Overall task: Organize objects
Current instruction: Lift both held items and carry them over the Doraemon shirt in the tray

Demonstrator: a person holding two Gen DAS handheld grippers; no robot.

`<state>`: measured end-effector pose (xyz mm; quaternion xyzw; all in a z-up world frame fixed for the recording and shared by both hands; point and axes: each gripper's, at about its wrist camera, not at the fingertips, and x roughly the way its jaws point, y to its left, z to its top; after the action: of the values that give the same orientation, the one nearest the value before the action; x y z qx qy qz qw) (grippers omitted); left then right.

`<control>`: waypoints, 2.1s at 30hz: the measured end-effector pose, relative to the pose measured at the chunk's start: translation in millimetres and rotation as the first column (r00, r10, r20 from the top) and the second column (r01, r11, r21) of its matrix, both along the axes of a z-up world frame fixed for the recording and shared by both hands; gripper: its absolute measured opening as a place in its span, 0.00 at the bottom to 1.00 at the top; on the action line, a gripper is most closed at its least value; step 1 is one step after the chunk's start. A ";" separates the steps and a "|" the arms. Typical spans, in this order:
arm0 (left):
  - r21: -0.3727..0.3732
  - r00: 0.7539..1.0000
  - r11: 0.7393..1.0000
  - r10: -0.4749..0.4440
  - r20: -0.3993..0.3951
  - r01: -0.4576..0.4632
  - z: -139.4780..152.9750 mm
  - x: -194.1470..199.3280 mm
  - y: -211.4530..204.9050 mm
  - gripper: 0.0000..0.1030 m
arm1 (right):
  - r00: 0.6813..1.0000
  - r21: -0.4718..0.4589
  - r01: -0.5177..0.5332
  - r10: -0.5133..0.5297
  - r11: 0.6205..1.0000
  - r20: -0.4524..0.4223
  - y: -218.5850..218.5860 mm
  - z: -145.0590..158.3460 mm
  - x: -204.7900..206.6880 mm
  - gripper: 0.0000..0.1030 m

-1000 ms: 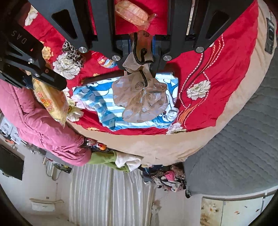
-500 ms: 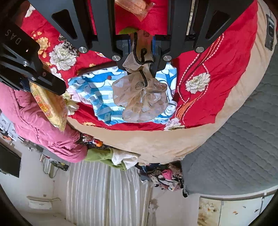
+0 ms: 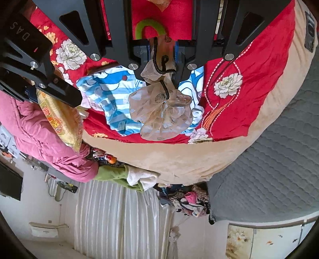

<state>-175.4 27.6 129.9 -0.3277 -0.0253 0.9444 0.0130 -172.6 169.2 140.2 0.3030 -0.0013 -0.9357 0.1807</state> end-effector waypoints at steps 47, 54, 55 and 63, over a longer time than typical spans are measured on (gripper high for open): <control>-0.078 0.996 0.996 0.041 0.078 -0.035 -79.6 -172.4 0.1 0.15 | 0.997 0.011 0.034 -0.035 0.999 0.066 -13.7 -57.7 -155.1 0.37; -0.074 0.994 0.997 0.036 0.100 -0.029 -98.1 -185.4 2.5 0.15 | 0.990 0.031 0.037 -0.041 0.999 0.133 -15.1 -89.1 -174.2 0.37; -0.072 0.994 0.997 0.035 0.101 -0.028 -101.1 -187.0 3.3 0.15 | 0.988 0.044 0.038 -0.044 0.998 0.148 -15.8 -96.4 -178.3 0.37; -0.065 0.989 0.997 0.045 0.140 -0.036 -123.9 -210.3 2.2 0.15 | 0.975 0.097 0.042 -0.062 0.994 0.215 -21.6 -129.1 -202.5 0.37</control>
<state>-385.7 29.9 6.0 -0.3935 -0.0034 0.9191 -0.0183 -375.0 147.6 11.0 0.4117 0.0140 -0.9003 0.1408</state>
